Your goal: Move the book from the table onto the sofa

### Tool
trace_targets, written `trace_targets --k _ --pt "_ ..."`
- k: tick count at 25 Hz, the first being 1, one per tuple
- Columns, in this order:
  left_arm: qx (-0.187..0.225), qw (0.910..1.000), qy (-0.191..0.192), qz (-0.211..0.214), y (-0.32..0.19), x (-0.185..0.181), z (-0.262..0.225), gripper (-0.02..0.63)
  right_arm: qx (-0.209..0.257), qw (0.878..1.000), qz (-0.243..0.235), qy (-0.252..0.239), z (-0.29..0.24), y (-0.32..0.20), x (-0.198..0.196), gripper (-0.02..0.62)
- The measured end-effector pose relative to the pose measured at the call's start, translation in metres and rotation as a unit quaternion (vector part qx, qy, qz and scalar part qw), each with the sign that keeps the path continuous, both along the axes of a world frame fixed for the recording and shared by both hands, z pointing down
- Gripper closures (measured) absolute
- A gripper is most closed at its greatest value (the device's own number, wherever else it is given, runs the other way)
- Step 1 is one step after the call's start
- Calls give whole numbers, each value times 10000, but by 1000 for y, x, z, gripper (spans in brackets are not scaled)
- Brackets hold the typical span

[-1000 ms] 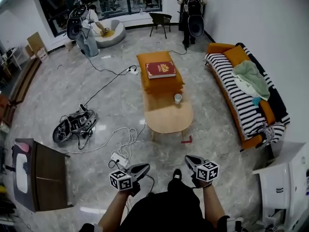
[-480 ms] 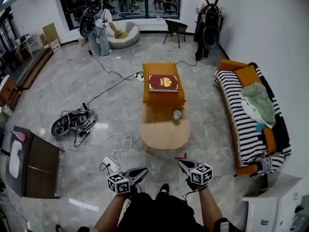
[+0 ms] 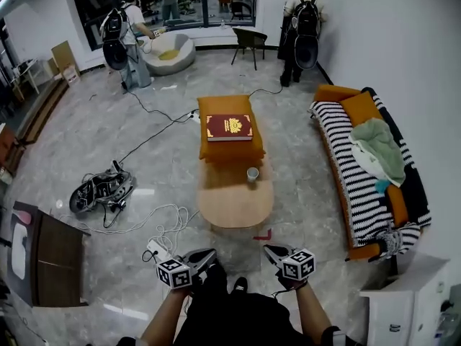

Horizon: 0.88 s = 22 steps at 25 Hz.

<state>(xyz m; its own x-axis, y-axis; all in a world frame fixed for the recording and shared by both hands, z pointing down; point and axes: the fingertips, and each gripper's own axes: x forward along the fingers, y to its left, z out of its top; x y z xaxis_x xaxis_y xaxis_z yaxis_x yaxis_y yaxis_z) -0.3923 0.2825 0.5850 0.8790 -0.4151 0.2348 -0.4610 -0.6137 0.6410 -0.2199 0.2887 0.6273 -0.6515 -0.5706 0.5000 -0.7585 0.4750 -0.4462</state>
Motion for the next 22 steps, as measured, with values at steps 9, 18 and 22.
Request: trace_targets --k 9,18,22 --pt "-105 9997 48 223 -80 10 7 595 -87 9978 660 12 1 -70 28 589" --pt "84 9986 92 507 -195 -16 -7 595 217 9968 763 116 -19 -182 -13 589" --pt "49 9978 -32 660 -224 -35 -2 595 263 9953 926 82 -21 -207 -30 589"
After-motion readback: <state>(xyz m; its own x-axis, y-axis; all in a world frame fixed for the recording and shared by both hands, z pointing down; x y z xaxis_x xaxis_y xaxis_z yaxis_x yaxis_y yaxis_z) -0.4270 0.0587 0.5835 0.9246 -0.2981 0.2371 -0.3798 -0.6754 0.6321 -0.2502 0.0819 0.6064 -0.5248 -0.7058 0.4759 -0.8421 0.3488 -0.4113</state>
